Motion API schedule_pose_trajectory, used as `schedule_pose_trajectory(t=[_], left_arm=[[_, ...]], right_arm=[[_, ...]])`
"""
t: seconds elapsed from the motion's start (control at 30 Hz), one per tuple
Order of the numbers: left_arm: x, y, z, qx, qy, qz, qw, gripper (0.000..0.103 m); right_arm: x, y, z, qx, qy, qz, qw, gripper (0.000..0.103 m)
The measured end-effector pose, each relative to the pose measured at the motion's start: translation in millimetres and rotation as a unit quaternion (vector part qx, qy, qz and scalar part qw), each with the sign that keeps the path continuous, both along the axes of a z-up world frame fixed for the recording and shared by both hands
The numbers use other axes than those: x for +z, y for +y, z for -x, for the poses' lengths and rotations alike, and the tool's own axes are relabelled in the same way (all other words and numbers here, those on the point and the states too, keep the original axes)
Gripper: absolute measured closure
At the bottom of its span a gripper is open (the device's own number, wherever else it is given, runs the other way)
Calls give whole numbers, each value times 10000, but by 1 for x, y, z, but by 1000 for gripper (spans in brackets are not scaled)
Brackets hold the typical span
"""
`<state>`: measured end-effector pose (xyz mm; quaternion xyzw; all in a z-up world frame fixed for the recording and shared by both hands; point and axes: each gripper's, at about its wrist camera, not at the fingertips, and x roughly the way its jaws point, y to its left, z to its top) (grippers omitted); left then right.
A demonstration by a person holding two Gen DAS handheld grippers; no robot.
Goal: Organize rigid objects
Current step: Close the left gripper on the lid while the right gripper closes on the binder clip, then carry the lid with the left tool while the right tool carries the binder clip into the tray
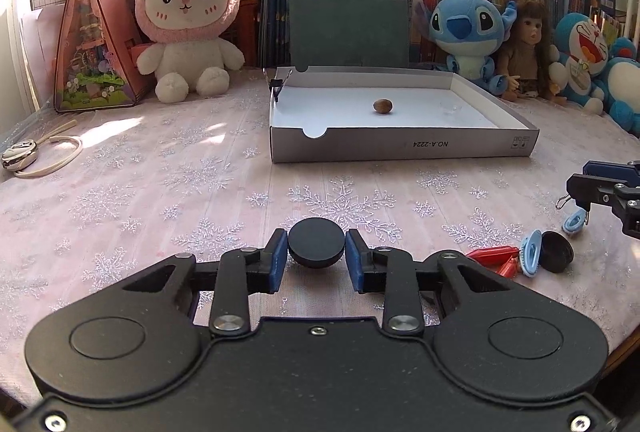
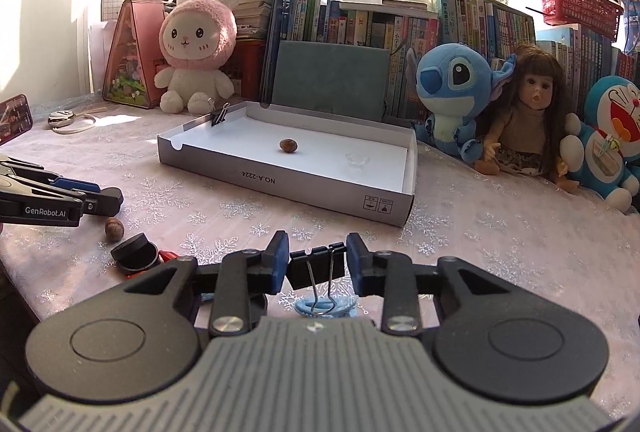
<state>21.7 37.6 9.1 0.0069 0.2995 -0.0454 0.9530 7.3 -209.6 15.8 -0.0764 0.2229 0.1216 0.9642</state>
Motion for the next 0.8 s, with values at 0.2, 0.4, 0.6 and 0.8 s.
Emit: schedule_pose_trajectory(t=[0.2, 0.4, 0.6, 0.8], left_arm=[[15, -2, -12, -61, -50, 77, 9999, 74], [35, -3, -35, -188, -76, 247, 9995, 74], [50, -7, -61, -328, -23, 425, 9986, 74], [57, -11, -88, -377, 115, 540, 9978, 74]], right_arm=[[9, -3, -13, -179, 84, -169, 9997, 68], [27, -17, -46, -532, 284, -734, 9955, 68], [41, -32, -84, -857, 566, -1346, 9856, 68], [51, -42, -121, -1138, 861, -1859, 9721, 68]])
